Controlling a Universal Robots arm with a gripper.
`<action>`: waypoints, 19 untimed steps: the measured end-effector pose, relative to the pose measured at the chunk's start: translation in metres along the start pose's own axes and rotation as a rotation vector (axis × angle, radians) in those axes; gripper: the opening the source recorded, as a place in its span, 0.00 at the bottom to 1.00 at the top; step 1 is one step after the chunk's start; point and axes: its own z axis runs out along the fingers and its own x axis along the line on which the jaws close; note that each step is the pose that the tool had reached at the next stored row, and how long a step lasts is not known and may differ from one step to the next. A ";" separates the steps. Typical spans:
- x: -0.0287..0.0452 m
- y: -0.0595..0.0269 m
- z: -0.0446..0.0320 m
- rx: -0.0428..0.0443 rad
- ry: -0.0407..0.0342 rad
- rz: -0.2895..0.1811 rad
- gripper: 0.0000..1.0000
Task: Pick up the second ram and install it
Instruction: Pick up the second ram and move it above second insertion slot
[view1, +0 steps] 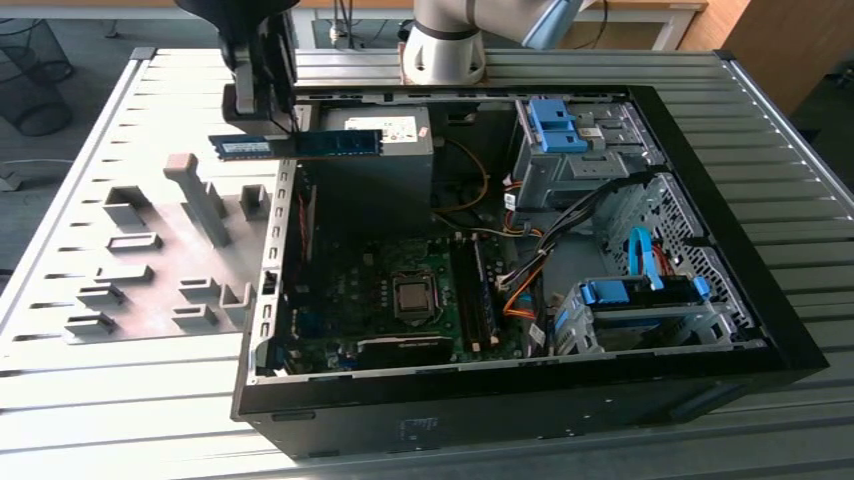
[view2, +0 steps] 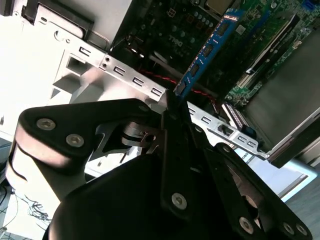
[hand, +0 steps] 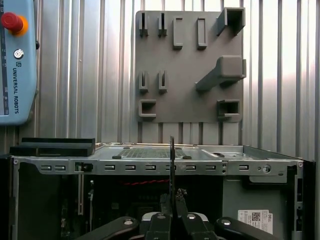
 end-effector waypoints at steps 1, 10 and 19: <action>0.0000 -0.0011 0.0000 0.0000 0.0000 0.000 0.14; 0.0000 -0.0124 -0.0001 0.0000 0.0000 0.000 0.14; 0.0000 -0.0225 -0.0002 0.0001 -0.0001 0.000 0.14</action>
